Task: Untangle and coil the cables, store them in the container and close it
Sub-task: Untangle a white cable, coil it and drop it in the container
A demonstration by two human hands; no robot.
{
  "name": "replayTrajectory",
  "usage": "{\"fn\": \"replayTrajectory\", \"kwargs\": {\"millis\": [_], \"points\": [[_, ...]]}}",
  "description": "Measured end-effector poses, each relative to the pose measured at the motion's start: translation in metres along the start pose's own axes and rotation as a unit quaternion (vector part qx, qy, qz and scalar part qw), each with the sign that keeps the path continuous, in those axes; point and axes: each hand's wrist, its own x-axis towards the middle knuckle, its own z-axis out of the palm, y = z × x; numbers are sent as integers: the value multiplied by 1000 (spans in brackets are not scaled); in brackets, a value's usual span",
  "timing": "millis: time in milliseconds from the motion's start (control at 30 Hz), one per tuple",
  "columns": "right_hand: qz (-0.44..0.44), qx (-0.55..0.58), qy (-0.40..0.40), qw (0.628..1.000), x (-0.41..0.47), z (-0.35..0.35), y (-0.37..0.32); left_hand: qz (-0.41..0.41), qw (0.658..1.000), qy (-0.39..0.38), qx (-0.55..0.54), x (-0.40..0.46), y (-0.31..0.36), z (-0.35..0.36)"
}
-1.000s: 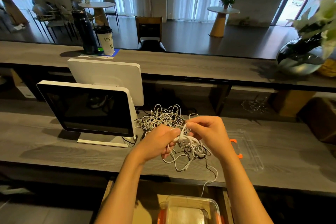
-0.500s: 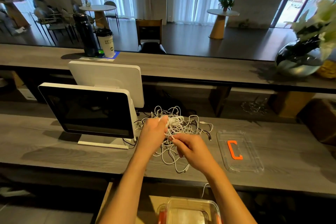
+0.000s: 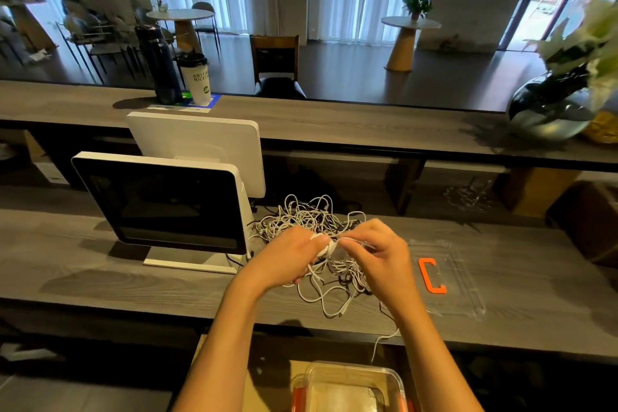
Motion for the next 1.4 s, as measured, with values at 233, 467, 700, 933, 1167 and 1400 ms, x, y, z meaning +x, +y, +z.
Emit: {"fn": "replayTrajectory", "kwargs": {"millis": [233, 467, 700, 933, 1167, 1400], "points": [[273, 334, -122, 894, 5, -15, -23, 48, 995, -61, -68, -11, 2, -5], [224, 281, -30, 933, 2, -4, -22, -41, 990, -3, -136, -6, 4, 7], [-94, 16, 2, 995, -6, 5, -3, -151, 963, 91, -202, 2, 7, 17], [-217, -13, 17, 976, -12, 9, 12, -150, 937, 37, -315, -1, 11, 21], [4, 152, 12, 988, -9, 7, -5, -90, 963, 104, -231, 2, 14, 24], [174, 264, 61, 947, 1, 11, -15, 31, 982, 164, -92, 2, 10, 27]]}}
